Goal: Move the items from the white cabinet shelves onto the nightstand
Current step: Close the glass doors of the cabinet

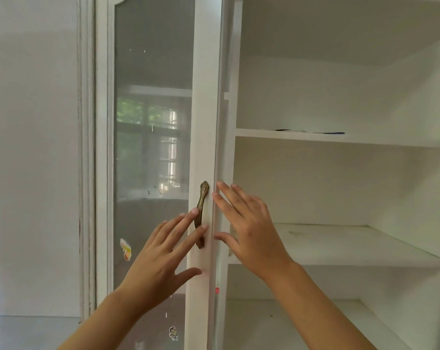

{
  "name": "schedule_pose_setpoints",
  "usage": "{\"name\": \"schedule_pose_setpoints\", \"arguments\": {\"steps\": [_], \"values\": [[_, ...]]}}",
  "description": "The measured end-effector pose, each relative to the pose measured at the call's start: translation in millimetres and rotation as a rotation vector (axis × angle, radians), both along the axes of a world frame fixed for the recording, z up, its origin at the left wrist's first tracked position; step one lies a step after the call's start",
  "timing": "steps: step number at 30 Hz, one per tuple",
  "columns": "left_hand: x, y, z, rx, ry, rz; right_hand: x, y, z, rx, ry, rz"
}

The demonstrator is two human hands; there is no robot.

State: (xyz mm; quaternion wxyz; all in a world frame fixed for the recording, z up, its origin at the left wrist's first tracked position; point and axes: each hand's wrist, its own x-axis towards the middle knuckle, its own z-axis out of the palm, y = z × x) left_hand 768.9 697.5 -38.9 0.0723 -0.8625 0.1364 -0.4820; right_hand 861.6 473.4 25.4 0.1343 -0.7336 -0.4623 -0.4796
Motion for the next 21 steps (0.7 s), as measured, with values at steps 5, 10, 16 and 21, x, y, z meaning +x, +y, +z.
{"name": "schedule_pose_setpoints", "arguments": {"steps": [5, 10, 16, 21], "values": [[33, -6, 0, 0.020, 0.004, 0.029, 38, 0, -1, 0.002, -0.009, -0.016], [64, -11, 1, 0.009, 0.006, 0.049, 74, 1, -1, 0.021, -0.034, 0.012], [93, -10, 1, 0.010, 0.008, 0.079, 113, 7, -3, 0.036, -0.046, 0.042], [111, -9, 0, 0.005, 0.022, 0.110, 140, 12, -5, 0.034, -0.049, 0.071]]}}
